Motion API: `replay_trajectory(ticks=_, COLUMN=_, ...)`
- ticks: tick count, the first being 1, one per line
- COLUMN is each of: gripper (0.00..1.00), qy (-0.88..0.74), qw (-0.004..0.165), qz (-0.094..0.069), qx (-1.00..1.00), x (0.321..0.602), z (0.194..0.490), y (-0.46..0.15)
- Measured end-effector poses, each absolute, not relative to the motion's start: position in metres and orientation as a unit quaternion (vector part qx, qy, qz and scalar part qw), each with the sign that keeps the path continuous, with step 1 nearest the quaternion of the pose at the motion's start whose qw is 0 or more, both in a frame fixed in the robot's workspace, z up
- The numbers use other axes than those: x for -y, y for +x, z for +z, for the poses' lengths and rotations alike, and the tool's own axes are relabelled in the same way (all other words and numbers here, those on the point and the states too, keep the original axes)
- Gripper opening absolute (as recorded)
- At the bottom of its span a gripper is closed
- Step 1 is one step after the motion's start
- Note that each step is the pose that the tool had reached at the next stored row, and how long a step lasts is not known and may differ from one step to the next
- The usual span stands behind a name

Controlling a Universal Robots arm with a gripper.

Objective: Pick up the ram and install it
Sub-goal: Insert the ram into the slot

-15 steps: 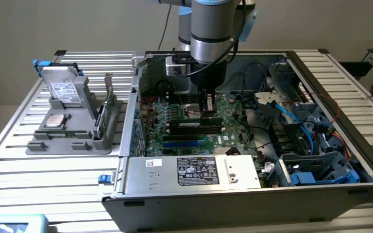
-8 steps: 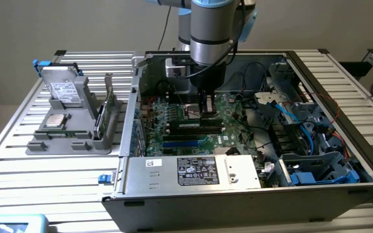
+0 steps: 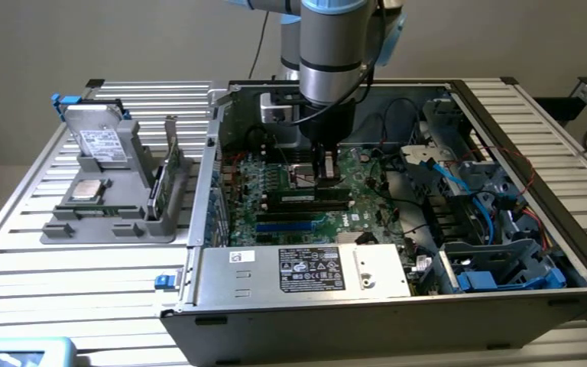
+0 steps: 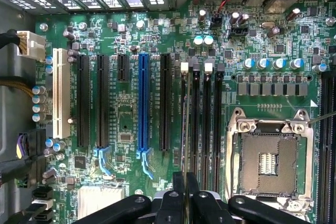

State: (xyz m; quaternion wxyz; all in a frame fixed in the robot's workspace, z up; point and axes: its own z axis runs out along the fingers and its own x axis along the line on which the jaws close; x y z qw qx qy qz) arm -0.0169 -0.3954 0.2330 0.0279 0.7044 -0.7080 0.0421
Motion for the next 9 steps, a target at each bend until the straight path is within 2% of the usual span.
replay_trajectory(ticks=9, gripper=0.13, qy=0.704, qw=0.028, qz=0.042, qx=0.708, x=0.3968, z=0.2326, y=-0.0168)
